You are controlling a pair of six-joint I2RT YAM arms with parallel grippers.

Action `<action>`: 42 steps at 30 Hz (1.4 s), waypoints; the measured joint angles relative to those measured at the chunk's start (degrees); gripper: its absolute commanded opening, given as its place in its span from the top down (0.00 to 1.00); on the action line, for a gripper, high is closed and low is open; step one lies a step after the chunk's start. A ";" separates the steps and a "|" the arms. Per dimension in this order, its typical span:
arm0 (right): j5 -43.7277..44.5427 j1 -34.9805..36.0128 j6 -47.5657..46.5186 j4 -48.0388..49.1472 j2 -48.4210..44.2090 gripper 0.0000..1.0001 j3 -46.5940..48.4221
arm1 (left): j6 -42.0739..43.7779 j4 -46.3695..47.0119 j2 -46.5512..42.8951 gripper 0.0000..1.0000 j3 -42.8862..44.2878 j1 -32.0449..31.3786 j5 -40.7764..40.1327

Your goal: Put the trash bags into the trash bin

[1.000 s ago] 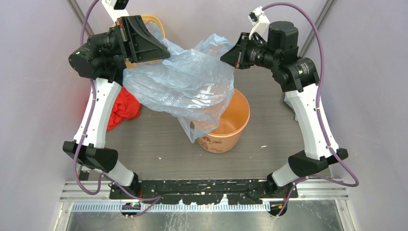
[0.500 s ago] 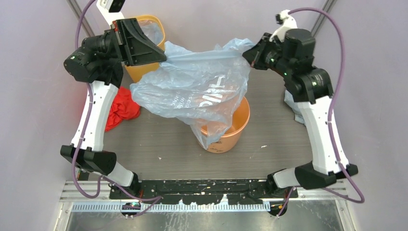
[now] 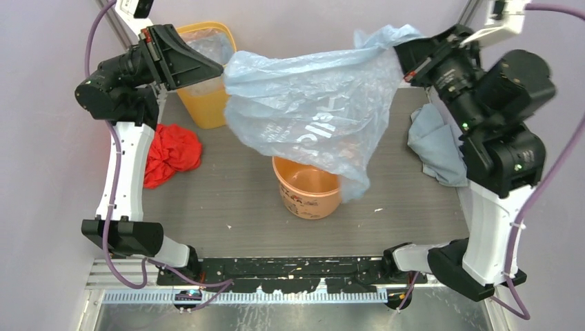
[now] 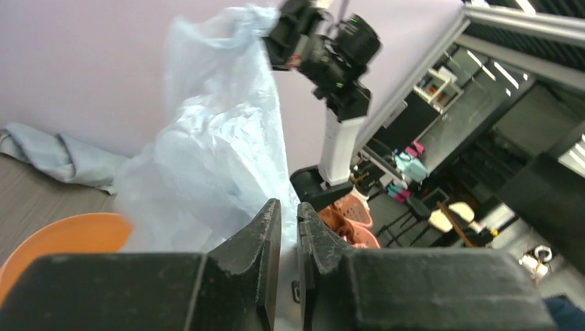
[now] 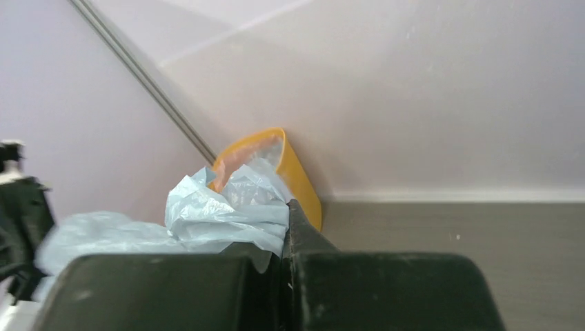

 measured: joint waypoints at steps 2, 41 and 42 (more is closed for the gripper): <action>0.90 -0.02 -0.11 -0.22 0.22 0.99 3.78 | 0.33 -0.85 0.28 0.82 -2.29 1.79 -0.63; -29.53 -0.09 5.57 6.64 4.28 0.99 -0.39 | 1.16 3.72 -1.18 0.73 -24.04 5.22 -4.66; -29.77 -0.09 5.92 7.06 4.44 0.99 -0.15 | 1.16 3.78 -1.27 0.73 -24.04 5.22 -4.66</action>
